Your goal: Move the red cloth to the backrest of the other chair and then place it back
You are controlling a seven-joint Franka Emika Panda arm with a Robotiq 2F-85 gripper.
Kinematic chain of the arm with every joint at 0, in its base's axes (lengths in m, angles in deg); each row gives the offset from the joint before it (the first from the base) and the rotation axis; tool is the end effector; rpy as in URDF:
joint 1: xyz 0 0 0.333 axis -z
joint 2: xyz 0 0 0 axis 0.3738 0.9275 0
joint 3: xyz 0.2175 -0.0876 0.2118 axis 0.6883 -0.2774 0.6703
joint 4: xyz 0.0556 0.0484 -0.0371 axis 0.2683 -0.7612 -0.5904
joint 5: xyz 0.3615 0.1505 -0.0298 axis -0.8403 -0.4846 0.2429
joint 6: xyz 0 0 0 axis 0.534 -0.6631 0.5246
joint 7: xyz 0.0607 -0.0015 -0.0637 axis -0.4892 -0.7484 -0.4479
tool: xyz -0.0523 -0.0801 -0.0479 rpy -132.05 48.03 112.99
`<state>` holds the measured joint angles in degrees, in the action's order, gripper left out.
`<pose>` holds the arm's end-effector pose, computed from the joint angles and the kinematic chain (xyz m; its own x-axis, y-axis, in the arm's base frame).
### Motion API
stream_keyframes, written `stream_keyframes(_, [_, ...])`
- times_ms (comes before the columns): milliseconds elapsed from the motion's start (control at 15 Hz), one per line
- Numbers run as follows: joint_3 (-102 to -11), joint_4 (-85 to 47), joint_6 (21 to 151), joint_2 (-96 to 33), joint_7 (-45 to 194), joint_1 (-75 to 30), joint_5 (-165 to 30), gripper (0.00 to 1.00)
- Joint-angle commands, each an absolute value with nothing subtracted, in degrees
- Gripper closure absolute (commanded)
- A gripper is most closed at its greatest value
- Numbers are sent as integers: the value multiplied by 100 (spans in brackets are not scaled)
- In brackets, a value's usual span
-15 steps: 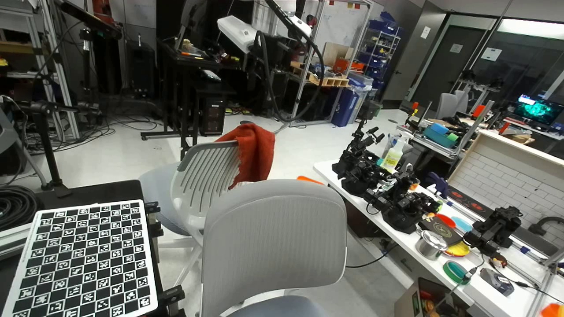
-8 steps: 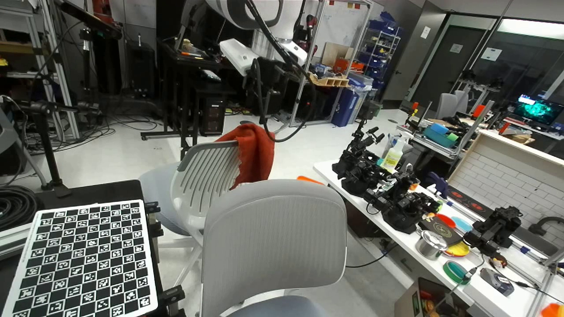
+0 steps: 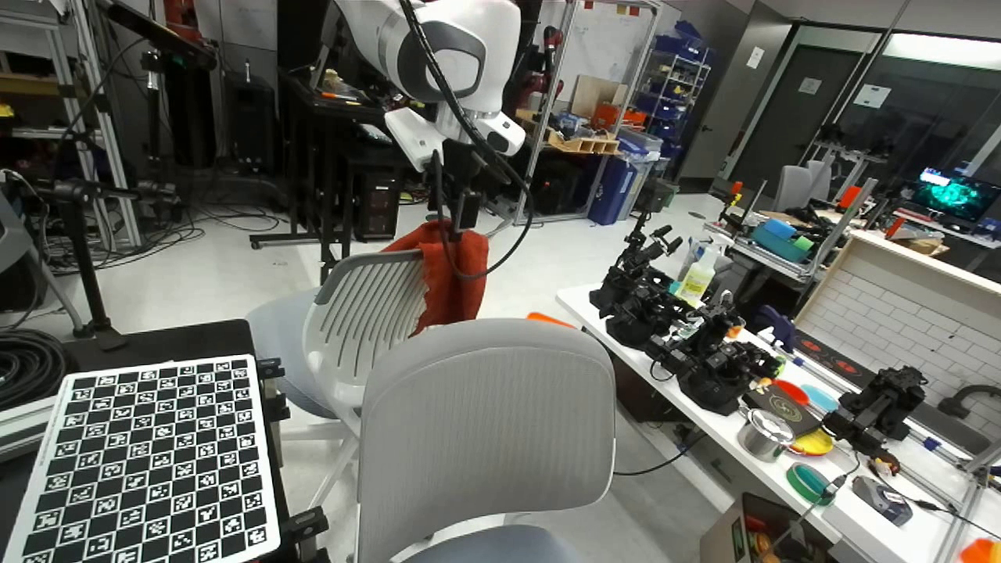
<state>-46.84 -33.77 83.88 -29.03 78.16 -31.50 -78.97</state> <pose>0.6144 0.1686 0.3482 0.9975 0.0111 0.0703 0.0228 -0.9856 -0.1673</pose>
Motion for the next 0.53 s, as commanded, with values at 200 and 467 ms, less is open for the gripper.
stream_keyframes(200, [-4632, -3309, 8754, -2659, 7897, -3223, -7795, 49])
stream_keyframes(467, [-4677, -3312, 8684, -2715, 7897, -3159, -7751, 79])
